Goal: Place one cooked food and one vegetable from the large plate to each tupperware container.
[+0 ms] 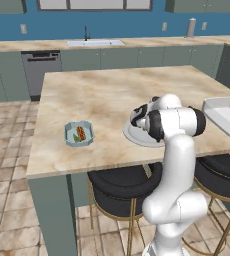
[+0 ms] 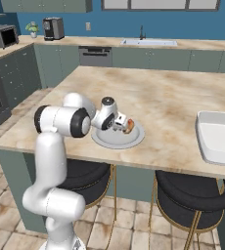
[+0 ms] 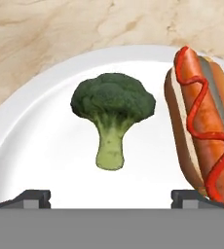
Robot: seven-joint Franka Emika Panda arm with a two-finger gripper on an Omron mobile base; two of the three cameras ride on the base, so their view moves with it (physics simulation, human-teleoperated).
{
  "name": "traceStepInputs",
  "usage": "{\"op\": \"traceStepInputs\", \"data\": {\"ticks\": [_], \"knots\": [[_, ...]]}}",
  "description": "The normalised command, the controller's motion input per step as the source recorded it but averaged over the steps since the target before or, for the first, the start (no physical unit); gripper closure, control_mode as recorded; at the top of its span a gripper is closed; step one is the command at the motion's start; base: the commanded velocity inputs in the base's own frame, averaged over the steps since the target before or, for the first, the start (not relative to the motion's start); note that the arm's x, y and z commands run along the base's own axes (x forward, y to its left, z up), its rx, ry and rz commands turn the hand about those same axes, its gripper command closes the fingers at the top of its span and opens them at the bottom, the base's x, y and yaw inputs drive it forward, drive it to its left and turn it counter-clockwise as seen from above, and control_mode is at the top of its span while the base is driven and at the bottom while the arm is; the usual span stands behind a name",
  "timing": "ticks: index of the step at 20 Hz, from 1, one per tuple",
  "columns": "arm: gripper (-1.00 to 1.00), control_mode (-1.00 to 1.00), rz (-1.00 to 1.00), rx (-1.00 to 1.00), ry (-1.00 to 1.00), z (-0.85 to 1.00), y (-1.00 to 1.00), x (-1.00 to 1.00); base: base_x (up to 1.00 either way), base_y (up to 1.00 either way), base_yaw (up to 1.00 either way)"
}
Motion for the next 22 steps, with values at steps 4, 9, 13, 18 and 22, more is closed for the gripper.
{"op": "traceStepInputs", "data": {"ticks": [4,9,13,18,22], "knots": [[-1.0,-1.0,-0.01,0.0,0.0,0.0,0.0,0.44,0.0,0.0,0.0],[-1.0,-1.0,-0.01,0.0,0.02,-0.01,0.0,0.34,0.0,0.0,0.0],[-1.0,-1.0,0.0,0.0,0.08,-0.12,0.0,0.08,0.0,0.0,0.0],[-1.0,-1.0,0.0,0.0,0.08,-0.15,0.0,0.0,0.0,0.0,0.0],[-1.0,-1.0,0.0,0.0,0.01,-0.06,0.02,0.03,0.0,0.0,0.0]]}}
